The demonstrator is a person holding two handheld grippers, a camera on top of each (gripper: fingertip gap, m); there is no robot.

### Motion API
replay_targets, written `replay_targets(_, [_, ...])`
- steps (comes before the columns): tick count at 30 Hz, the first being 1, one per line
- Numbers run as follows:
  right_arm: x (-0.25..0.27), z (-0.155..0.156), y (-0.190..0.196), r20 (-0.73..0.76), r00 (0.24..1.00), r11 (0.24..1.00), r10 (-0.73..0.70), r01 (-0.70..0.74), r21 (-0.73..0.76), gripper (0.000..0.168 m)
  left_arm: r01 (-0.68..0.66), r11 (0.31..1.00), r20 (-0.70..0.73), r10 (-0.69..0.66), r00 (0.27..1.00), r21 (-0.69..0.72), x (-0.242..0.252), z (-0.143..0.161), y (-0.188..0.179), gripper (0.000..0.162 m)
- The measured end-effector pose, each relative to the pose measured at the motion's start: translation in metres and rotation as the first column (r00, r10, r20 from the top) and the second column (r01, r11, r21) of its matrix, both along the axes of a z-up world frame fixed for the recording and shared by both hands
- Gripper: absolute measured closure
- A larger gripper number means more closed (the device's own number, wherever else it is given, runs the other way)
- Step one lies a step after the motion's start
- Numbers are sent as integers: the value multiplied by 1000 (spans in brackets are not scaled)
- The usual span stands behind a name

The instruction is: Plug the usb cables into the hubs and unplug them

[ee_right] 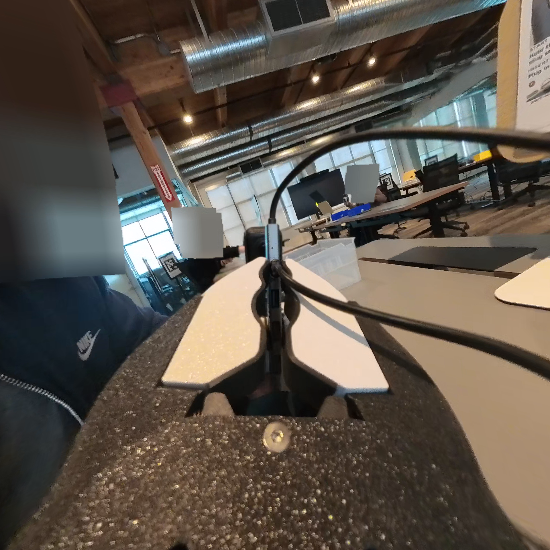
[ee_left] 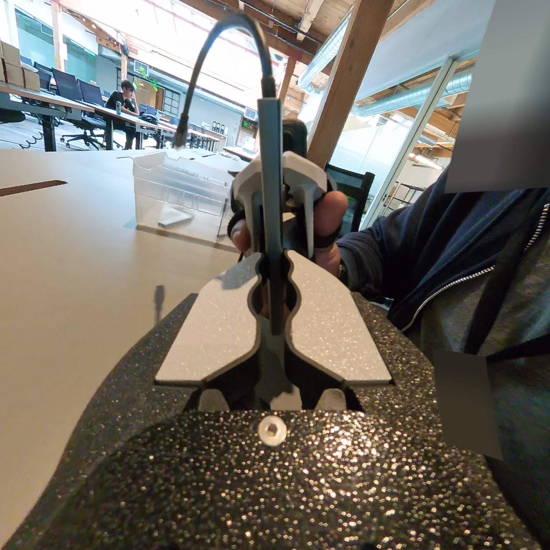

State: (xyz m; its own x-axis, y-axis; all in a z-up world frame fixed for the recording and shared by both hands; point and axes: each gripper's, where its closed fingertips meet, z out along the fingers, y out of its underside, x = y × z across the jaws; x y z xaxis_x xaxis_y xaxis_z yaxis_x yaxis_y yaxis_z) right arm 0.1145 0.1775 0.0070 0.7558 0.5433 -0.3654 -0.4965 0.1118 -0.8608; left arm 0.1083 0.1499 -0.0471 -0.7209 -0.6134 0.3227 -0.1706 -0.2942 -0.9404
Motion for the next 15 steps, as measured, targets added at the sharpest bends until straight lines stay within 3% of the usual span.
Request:
replay_targets(7, [3, -6, 4, 105, 994, 997, 6, 2, -76, 162, 13, 1000, -38, -14, 999, -15, -1, -2, 9, 152])
replay_targets(13, [17, 3, 5, -99, 988, 993, -116, 113, -32, 162, 5, 937, -54, -26, 998, -349, 3, 16, 9, 152])
replay_targets(15, [19, 4, 7, -105, 981, 986, -163, 159, -44, 162, -17, 925, -61, -6, 998, -379, 4, 17, 8, 152])
